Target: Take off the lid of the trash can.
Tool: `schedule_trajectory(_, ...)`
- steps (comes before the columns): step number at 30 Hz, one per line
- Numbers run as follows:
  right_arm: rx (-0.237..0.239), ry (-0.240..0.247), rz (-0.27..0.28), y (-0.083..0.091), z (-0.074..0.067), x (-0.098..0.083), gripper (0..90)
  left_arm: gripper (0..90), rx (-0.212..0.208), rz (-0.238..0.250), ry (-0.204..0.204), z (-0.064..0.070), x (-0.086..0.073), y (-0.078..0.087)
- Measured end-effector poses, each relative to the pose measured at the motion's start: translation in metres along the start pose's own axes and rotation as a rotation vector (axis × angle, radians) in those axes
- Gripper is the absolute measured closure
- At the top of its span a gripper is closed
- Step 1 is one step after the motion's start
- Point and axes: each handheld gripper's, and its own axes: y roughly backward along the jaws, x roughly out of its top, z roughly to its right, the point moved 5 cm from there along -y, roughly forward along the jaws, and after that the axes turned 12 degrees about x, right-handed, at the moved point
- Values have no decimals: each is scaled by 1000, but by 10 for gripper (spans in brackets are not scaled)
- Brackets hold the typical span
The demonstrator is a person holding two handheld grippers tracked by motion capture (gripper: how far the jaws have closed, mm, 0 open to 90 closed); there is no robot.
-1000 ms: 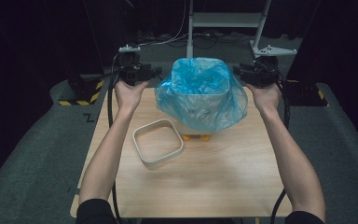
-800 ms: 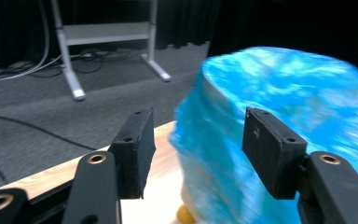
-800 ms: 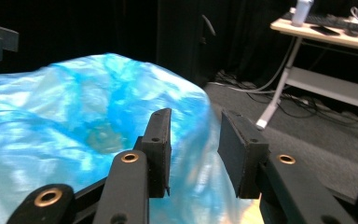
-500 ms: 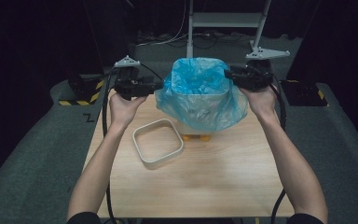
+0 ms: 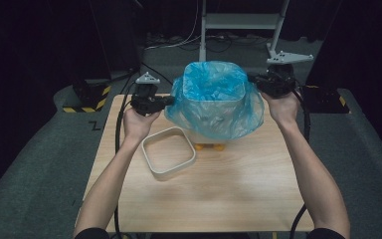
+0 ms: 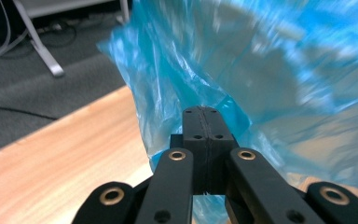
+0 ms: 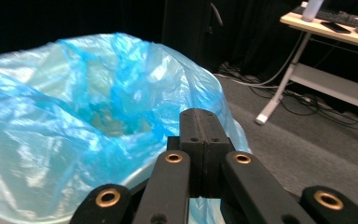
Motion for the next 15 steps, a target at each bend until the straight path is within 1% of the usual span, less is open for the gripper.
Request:
schedule_trajectory(1,-2,-4,-1,-1,1,-1,900,899,-3,-15,-3,1,-2,-5)
schedule_trajectory(3,-5,-12,-9,-4,3,-5,900,899,-12,-29,-4,4,-5,-11)
schedule_trajectory(5,-7,-25,-18,-7,7,-12,898,883,-11,-31,-6,6,-7,-14)
schedule_trajectory(6,-6,-36,-14,-8,8,-14,877,857,-6,-28,-8,7,-7,-14)
schedule_trajectory(7,-3,-49,-11,-8,10,-16,849,818,5,-15,-6,7,-7,-13)
schedule_trajectory(8,9,-66,-5,-7,12,-17,818,767,14,-6,-10,7,-7,-12)
schedule_trajectory(9,14,-72,-3,-6,12,-18,796,726,38,5,-13,6,-7,-10)
schedule_trajectory(10,14,-73,1,-5,13,-18,777,676,63,23,-11,5,-6,-7)
schedule_trajectory(11,10,-66,7,-3,14,-18,759,635,79,46,0,3,-5,-4)
schedule_trajectory(12,5,-72,13,-1,14,-17,748,613,78,69,18,1,-4,0)
schedule_trajectory(14,0,-79,35,4,16,-16,742,586,62,113,60,-2,-1,8)
schedule_trajectory(15,2,-83,44,6,16,-16,741,577,56,124,70,-4,0,10)
